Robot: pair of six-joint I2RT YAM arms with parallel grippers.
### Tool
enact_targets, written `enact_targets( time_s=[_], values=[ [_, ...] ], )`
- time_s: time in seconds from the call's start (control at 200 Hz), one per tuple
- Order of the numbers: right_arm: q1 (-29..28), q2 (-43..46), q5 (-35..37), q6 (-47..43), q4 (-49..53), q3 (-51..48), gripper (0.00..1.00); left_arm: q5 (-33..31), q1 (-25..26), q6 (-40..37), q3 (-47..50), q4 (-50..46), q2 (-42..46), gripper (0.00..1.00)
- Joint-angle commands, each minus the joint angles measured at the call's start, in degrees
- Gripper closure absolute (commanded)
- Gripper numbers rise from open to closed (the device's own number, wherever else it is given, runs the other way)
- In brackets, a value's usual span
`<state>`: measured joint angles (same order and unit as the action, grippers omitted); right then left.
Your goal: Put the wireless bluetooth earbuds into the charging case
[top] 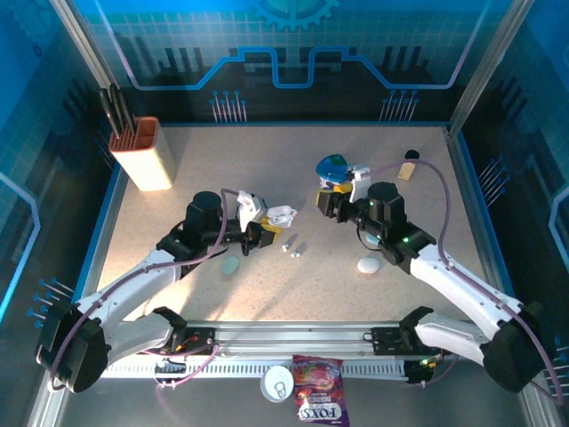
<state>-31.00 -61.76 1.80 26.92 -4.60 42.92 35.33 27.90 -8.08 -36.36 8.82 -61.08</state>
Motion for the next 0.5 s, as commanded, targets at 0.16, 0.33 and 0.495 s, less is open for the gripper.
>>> enact_targets(
  time_s=[0.16,0.33,0.495],
  values=[
    [0.27,-16.29,1.79,16.54,2.4,3.51,0.43,3.06,-0.43,-1.9,3.11,8.04,4.19,0.96],
    [-1.57,-28.17,0.25,20.01,-1.76,6.67,0.46,3.75,-0.32,-2.81,3.04,6.74,4.56,0.96],
    [-2.66,-38.12,-0.05,19.14,-2.25,12.66,0.52,4.35,-0.24,-3.12,2.87,5.96,4.31,0.96]
  ],
)
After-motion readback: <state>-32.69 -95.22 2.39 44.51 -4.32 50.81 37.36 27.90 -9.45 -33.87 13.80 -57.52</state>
